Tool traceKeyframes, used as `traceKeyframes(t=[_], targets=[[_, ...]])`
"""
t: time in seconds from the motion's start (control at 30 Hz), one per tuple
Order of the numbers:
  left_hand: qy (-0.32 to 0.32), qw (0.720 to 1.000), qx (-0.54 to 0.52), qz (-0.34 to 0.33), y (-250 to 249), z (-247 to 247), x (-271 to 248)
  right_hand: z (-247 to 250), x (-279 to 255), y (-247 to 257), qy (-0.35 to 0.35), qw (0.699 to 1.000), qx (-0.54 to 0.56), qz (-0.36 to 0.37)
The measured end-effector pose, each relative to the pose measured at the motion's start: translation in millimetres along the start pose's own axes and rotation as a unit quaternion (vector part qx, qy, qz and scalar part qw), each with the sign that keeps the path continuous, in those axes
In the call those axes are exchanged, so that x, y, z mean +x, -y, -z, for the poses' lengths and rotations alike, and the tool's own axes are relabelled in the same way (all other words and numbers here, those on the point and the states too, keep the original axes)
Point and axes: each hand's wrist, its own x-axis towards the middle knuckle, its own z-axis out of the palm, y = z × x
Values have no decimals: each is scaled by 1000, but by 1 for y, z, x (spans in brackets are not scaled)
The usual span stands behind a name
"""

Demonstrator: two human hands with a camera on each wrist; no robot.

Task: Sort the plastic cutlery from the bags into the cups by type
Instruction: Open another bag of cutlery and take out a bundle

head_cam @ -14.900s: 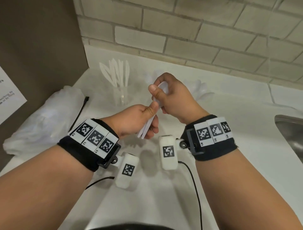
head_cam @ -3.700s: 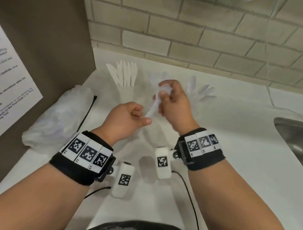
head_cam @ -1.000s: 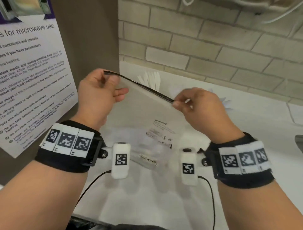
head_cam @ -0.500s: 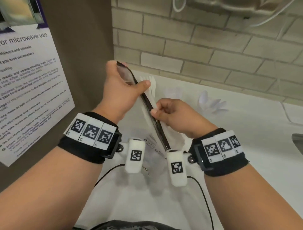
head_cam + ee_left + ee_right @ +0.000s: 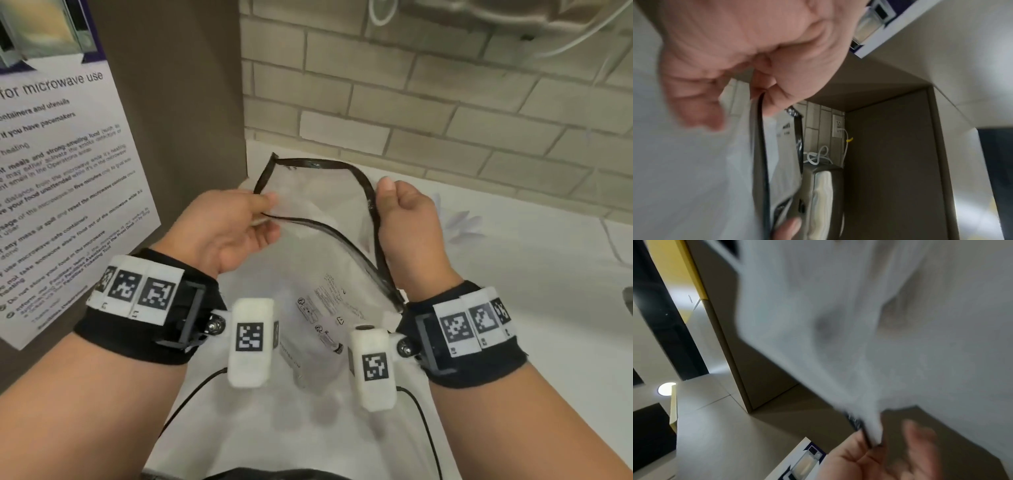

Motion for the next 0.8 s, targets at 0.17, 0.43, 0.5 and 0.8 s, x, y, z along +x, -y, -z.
traceKeyframes(t=[0.17,0.43,0.5,0.8], targets=[[116,973,-169,103,-9,-1,-9,11,-11,-2,213,971,-90,-55],[146,980,-127,44,17,-11,-22,18,-2,-13,141,871,305,-358],[63,998,13,27,30,-12,-17,18,4,-7,155,831,396,-358],[53,978,-192,59,13,-4,-11,17,-6,-15,268,923,-223,-162]])
